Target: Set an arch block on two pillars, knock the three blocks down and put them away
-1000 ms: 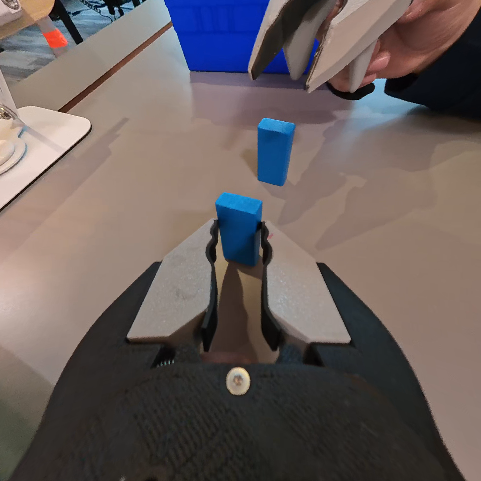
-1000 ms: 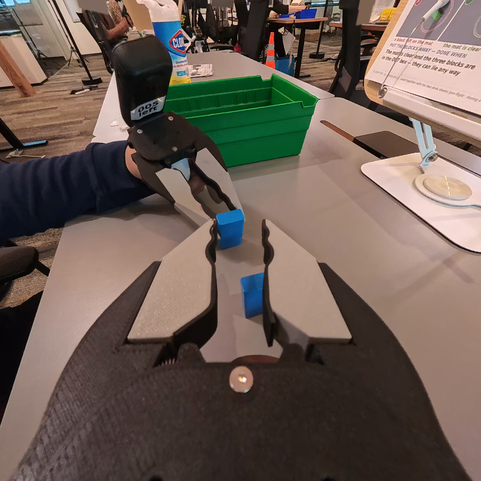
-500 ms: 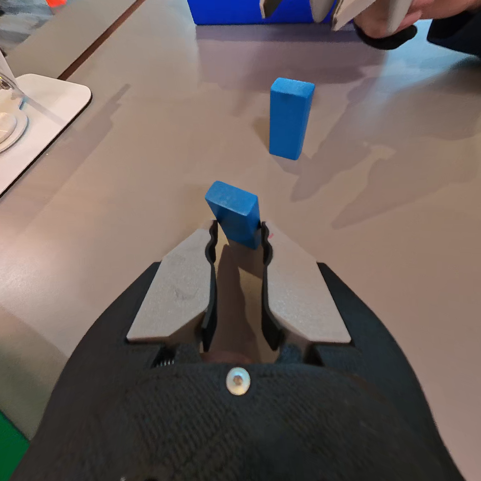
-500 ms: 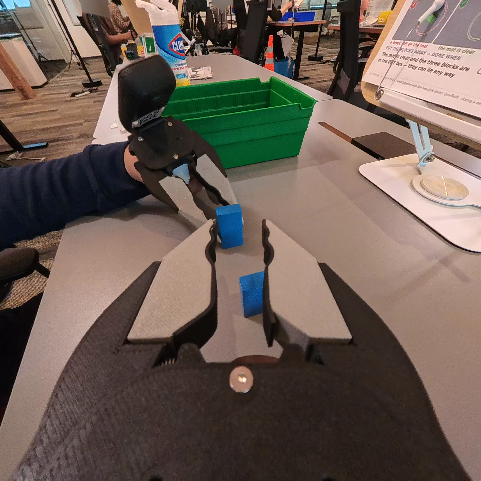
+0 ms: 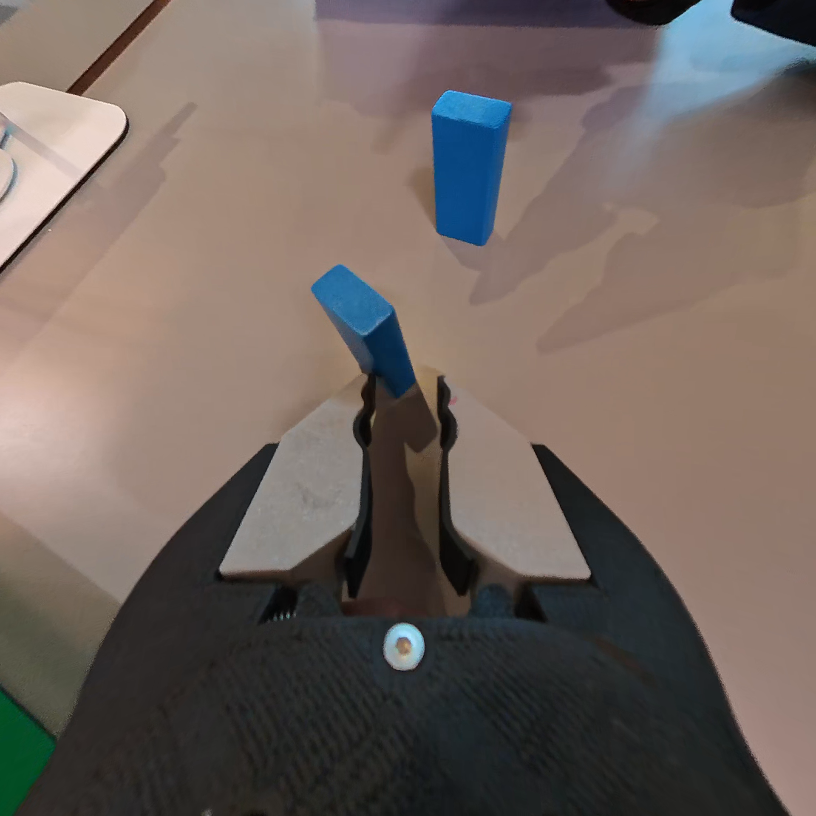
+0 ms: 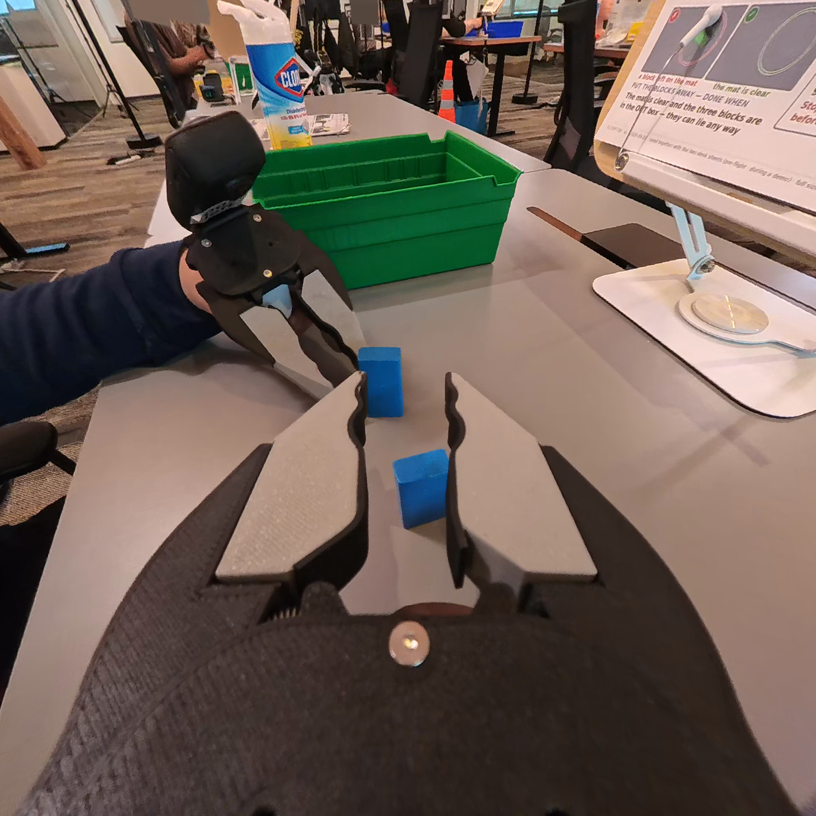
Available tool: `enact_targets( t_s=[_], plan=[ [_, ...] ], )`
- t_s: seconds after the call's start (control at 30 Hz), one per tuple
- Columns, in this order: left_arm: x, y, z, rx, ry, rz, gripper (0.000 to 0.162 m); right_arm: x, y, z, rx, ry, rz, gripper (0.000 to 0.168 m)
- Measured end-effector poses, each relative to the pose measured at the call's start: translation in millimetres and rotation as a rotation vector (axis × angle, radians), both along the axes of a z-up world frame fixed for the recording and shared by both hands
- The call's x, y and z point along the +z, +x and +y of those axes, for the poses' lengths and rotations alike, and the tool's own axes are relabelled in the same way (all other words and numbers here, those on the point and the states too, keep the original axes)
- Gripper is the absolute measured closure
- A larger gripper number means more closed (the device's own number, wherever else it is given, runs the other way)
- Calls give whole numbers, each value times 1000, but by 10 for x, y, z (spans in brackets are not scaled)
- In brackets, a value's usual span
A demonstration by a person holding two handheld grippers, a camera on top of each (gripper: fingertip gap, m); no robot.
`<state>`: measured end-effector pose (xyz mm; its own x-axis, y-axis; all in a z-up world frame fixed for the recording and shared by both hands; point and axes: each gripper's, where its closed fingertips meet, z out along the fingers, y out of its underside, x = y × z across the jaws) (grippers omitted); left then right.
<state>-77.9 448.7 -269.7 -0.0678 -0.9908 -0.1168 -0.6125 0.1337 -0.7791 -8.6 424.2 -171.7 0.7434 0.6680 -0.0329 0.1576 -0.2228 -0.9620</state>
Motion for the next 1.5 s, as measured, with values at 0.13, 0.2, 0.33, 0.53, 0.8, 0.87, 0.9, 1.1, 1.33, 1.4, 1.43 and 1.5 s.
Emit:
enact_targets(
  t_s=[0.13, 0.2, 0.33, 0.53, 0.8, 0.87, 0.9, 1.1, 1.33, 1.4, 1.43, 1.5],
  plan=[
    [-4, -56, -37, -1, -22, 3, 139, 22, 3, -8, 0, 7, 2, 137],
    [-8, -67, -47, -2, -27, 5, 140, 21, -1, -12, 2, 7, 2, 136],
    [-37, -67, -76, -18, -21, 23, 140, 28, -7, -18, 6, 8, 5, 136],
    [-67, -64, -156, -53, -22, 44, 141, 13, -8, -15, 8, 3, 6, 136],
    [-108, -133, -16, 26, -49, 71, 143, 24, -9, -20, 10, 8, 8, 135],
    [-109, -147, 149, 120, -49, 70, 146, 27, -9, -19, 9, 10, 8, 135],
    [-110, -156, 198, 146, -56, 70, 147, 30, -11, -21, 10, 11, 7, 135],
    [-107, -128, 302, 212, -45, 66, 145, 42, -20, -24, 12, 15, 7, 135],
    [-106, -32, 234, 209, -51, 64, 136, 42, -23, -25, 11, 16, 6, 135],
    [-106, -18, 196, 192, -55, 64, 135, 40, -19, -23, 11, 14, 9, 135],
    [-106, -12, 186, 190, -58, 64, 135, 39, -19, -22, 11, 14, 9, 135],
    [-108, 2, 175, 189, -67, 65, 133, 34, -23, -22, 11, 13, 6, 135]
  ],
)
